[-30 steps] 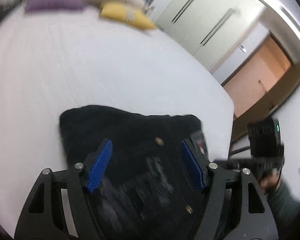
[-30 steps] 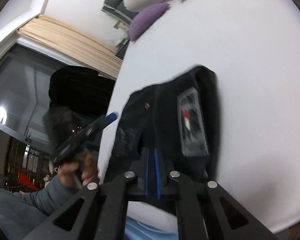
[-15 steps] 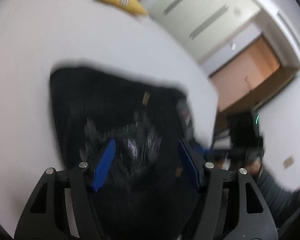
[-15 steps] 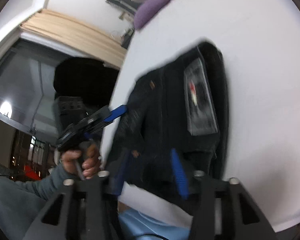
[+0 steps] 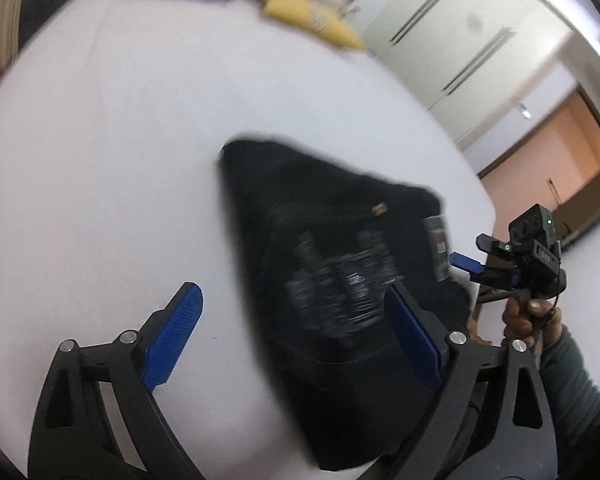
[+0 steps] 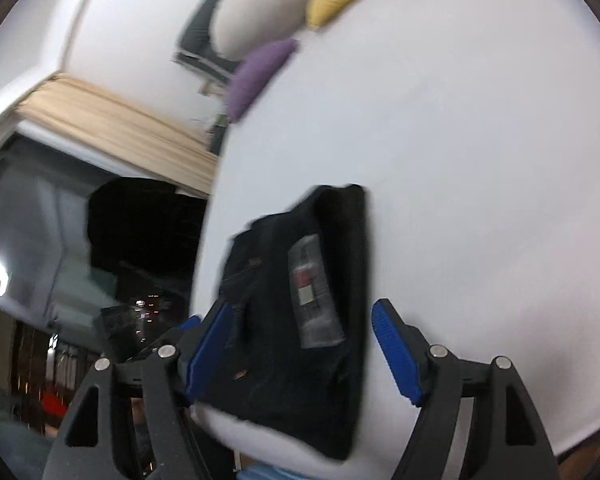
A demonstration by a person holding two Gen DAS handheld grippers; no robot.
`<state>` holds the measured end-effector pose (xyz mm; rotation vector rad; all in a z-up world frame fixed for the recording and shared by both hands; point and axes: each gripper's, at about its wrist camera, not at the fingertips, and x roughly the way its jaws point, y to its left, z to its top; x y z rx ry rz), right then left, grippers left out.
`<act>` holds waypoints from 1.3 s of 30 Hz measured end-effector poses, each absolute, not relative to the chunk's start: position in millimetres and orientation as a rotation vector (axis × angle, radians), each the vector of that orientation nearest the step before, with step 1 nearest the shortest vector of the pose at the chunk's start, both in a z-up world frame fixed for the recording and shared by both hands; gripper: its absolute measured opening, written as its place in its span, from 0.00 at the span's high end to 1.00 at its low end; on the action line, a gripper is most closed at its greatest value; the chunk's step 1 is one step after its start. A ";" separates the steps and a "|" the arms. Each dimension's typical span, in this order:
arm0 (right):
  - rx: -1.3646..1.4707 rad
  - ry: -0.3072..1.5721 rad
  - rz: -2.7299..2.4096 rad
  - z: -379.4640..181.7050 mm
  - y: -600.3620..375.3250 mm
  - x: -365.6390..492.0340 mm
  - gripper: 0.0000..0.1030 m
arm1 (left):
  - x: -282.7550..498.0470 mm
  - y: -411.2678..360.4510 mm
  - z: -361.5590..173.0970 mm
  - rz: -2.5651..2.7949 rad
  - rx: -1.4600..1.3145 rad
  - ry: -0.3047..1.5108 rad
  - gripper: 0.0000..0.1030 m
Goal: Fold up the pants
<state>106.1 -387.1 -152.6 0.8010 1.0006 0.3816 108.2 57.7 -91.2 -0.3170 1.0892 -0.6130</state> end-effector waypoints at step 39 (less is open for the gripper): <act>0.423 0.958 0.462 -65.1 -279.9 265.9 0.79 | 279.6 84.8 -46.5 -0.531 -0.235 1.010 0.75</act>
